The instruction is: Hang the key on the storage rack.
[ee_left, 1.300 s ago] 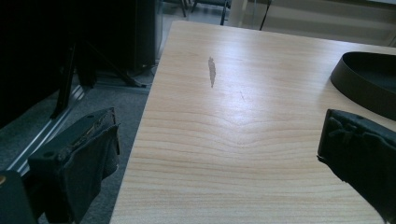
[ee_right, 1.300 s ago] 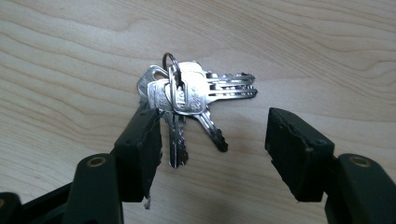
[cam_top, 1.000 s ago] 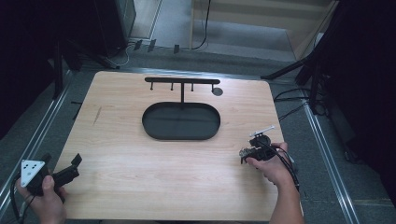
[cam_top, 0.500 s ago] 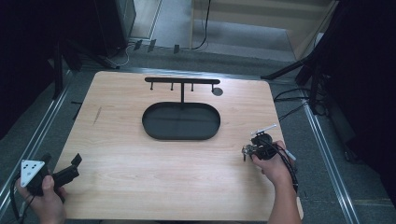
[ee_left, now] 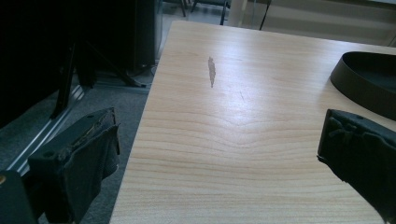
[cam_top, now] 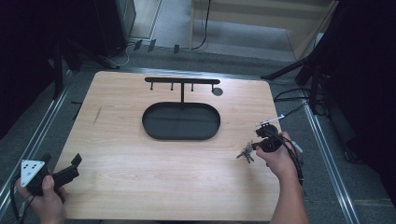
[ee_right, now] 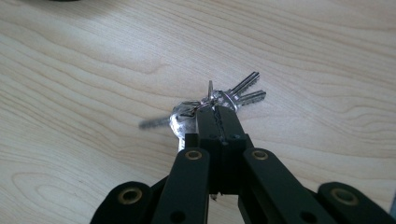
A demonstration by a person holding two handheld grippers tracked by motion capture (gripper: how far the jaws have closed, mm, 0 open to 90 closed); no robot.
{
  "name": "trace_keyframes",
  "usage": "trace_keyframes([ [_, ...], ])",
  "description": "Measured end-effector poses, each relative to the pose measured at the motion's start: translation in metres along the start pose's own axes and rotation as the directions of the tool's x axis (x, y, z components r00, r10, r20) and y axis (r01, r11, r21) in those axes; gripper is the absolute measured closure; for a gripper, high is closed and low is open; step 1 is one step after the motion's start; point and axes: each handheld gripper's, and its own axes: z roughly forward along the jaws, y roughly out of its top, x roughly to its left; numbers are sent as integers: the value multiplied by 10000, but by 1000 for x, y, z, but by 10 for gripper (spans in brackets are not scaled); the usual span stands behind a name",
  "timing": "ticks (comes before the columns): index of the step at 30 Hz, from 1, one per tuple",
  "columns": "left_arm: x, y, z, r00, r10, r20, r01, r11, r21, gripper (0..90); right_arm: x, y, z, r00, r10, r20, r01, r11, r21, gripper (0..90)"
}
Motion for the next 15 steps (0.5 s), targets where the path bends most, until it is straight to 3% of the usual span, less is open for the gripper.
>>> trace_keyframes([
  [15,0,0,0,10000,10,-21,-10,10000,26,0,13,24,-21,9988,-340,366,348,9992,-219,900],
])
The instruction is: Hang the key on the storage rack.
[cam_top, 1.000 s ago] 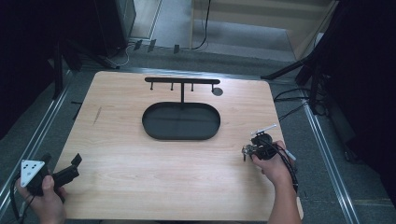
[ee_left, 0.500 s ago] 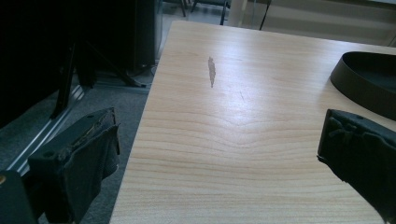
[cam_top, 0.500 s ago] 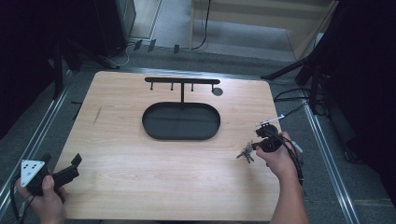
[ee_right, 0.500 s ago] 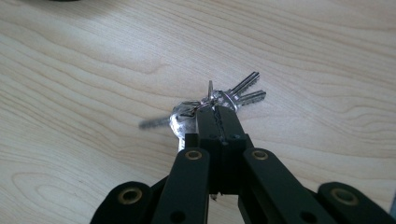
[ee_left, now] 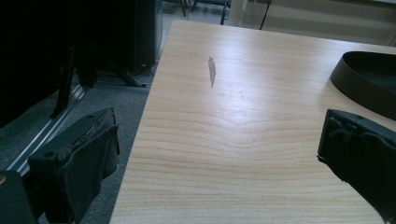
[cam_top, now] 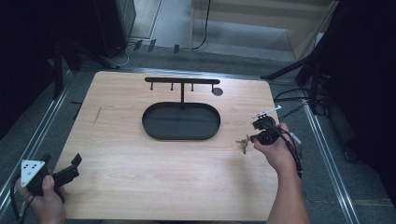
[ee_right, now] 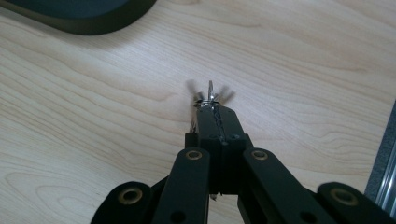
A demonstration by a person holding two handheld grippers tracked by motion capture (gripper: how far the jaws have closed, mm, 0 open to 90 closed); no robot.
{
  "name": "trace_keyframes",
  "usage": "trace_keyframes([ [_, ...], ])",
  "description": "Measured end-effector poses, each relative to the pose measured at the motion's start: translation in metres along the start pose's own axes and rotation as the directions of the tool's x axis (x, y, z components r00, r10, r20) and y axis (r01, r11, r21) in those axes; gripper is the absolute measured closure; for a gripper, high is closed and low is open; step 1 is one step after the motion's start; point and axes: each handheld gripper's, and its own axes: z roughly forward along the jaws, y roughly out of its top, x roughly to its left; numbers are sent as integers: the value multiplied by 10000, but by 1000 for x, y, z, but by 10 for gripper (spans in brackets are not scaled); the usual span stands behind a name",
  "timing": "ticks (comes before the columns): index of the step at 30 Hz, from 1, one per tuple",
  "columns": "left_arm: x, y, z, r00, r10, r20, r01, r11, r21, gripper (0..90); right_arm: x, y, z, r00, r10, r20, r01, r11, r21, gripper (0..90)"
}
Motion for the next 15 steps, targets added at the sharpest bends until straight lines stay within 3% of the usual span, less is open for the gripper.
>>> trace_keyframes([
  [6,0,0,0,10000,-38,-1,38,10000,3,0,7,13,-10,9998,-154,123,154,9999,-42,900],
  [15,0,0,0,10000,-55,3,55,10000,6,0,17,35,-27,10000,47,55,-45,9993,-378,900],
])
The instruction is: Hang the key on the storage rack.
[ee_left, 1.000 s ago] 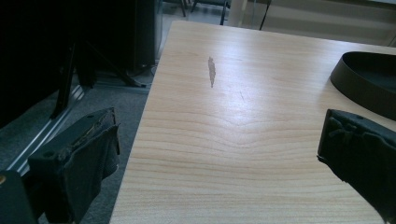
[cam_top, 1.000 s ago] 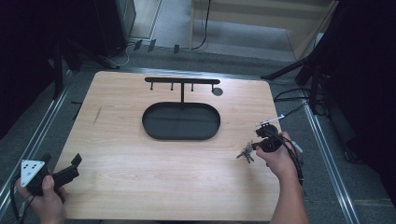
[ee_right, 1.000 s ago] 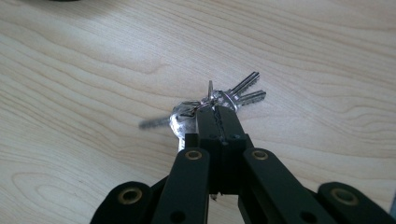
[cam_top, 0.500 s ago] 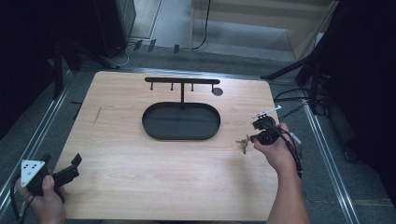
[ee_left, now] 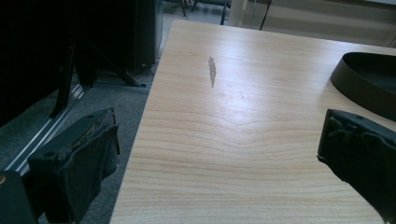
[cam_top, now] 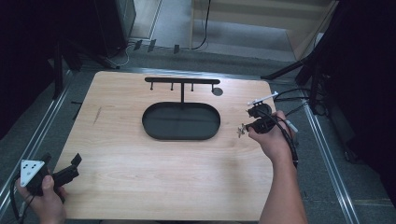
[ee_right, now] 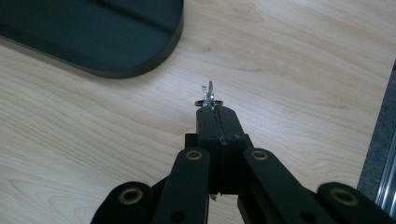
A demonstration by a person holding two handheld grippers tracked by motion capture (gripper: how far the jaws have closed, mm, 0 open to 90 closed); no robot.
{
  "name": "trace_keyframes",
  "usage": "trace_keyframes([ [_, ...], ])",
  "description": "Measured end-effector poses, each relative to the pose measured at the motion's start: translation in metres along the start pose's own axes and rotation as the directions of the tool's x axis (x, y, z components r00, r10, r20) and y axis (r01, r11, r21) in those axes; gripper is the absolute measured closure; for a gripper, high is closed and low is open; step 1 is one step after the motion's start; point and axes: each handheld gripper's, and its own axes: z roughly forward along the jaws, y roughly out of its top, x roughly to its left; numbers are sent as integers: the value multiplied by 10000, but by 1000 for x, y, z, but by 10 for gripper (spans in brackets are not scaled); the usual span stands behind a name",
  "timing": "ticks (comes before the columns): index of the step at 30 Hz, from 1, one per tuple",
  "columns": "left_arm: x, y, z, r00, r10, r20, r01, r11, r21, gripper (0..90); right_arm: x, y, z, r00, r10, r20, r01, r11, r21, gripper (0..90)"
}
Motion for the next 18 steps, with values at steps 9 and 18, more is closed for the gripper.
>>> trace_keyframes([
  [9,0,0,0,10000,-12,3,12,10000,-7,0,16,27,-14,9999,13,-118,-15,9997,-224,900],
  [18,0,0,0,10000,-33,16,33,10000,-9,0,34,54,-25,9997,218,-52,-220,9991,-376,900],
])
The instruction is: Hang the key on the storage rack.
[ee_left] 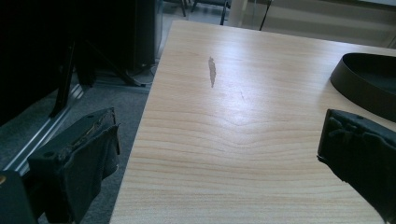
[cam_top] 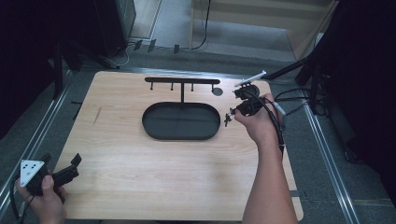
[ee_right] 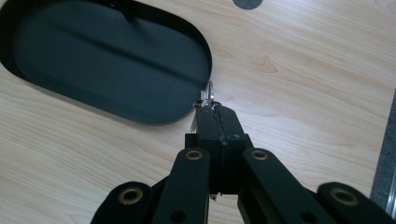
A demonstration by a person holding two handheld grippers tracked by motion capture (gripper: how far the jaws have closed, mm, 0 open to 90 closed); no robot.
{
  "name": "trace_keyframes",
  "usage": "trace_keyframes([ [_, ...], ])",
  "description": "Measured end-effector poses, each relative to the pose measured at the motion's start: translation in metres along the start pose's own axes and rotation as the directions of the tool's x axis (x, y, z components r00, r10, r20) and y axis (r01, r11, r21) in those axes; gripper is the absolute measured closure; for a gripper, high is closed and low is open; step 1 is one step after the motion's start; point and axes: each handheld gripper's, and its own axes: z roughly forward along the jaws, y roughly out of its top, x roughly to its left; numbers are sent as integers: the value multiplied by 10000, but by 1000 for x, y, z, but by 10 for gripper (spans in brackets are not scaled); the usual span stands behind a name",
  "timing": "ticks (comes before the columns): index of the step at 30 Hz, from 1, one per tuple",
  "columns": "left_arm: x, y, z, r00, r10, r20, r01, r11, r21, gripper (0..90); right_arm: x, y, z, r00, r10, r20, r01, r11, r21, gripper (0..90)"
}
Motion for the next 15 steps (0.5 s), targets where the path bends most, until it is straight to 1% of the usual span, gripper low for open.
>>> trace_keyframes([
  [5,0,0,0,10000,-8,-8,8,10000,4,0,7,13,-6,9998,116,140,-116,9999,2,900],
  [6,0,0,0,10000,-8,-8,8,10000,9,0,9,16,-8,9998,192,108,-192,9998,-12,900],
  [15,0,0,0,10000,-35,6,35,10000,16,0,24,37,-15,9996,211,210,-207,9996,-175,900],
])
